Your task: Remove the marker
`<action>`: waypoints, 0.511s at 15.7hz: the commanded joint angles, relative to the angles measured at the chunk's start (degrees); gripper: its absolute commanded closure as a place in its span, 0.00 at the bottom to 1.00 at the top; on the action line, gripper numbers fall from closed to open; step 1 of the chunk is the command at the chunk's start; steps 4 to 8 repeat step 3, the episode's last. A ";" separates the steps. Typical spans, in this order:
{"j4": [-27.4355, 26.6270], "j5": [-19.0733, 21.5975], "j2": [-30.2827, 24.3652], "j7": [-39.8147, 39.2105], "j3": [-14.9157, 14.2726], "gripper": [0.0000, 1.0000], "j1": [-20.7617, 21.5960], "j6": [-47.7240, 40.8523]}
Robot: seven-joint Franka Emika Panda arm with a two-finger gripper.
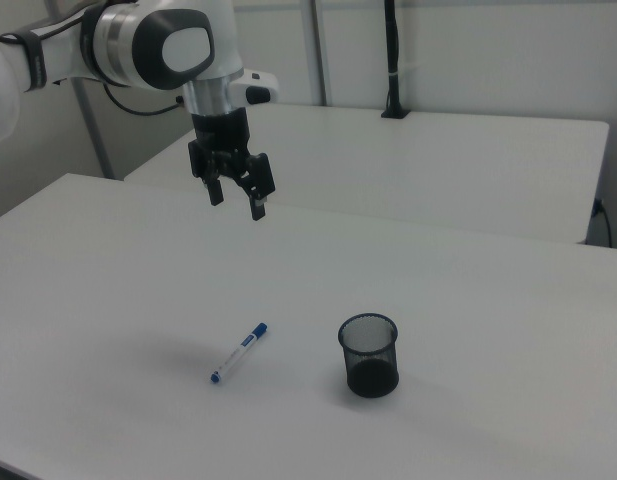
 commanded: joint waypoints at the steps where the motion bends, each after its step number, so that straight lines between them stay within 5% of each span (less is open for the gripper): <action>1: -2.01 -0.61 -2.67 1.14 -0.10 0.00 -0.71 -1.33; 8: -2.01 -0.61 -2.49 1.14 -0.01 0.00 -1.06 -1.15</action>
